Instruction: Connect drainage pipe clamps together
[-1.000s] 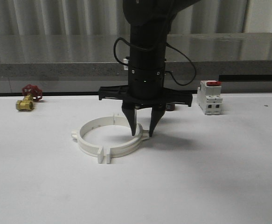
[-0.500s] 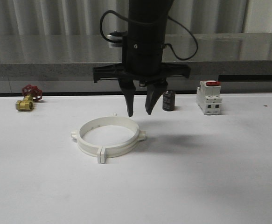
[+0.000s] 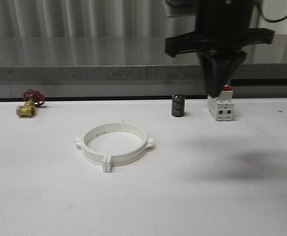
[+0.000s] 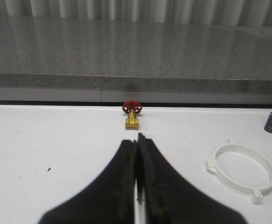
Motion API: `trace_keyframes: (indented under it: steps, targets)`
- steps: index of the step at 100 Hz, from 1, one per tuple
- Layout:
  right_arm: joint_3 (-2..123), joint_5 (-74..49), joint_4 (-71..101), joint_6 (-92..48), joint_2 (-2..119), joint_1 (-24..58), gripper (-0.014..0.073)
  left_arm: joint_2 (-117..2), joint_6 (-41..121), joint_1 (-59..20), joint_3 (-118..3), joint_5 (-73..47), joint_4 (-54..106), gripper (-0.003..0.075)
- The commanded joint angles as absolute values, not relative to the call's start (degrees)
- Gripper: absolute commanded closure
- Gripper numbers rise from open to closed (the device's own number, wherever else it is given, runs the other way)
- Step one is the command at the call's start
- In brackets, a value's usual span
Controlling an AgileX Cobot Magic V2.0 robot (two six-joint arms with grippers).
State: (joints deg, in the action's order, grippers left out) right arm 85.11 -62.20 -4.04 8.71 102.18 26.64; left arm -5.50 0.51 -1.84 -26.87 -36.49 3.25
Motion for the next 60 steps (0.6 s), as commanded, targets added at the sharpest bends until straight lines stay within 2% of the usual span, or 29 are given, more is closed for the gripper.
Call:
trace_keyframes:
  steps: [1, 37, 60]
  targets:
    - [81.11, -58.73, -4.83, 8.00, 93.96, 23.68, 0.0659, -6.13, 0.44, -1.76, -28.28, -32.18, 3.46, 0.0741]
    - [62.86, -48.16, -4.55, 8.66, 73.97, 11.73, 0.0659, -6.13, 0.44, -1.76, -28.28, -32.18, 3.46, 0.0741]
    - [53.44, -41.60, -4.10, 9.10, 61.27, 8.14, 0.0659, -6.13, 0.44, -1.76, -28.28, -32.18, 3.46, 0.0741]
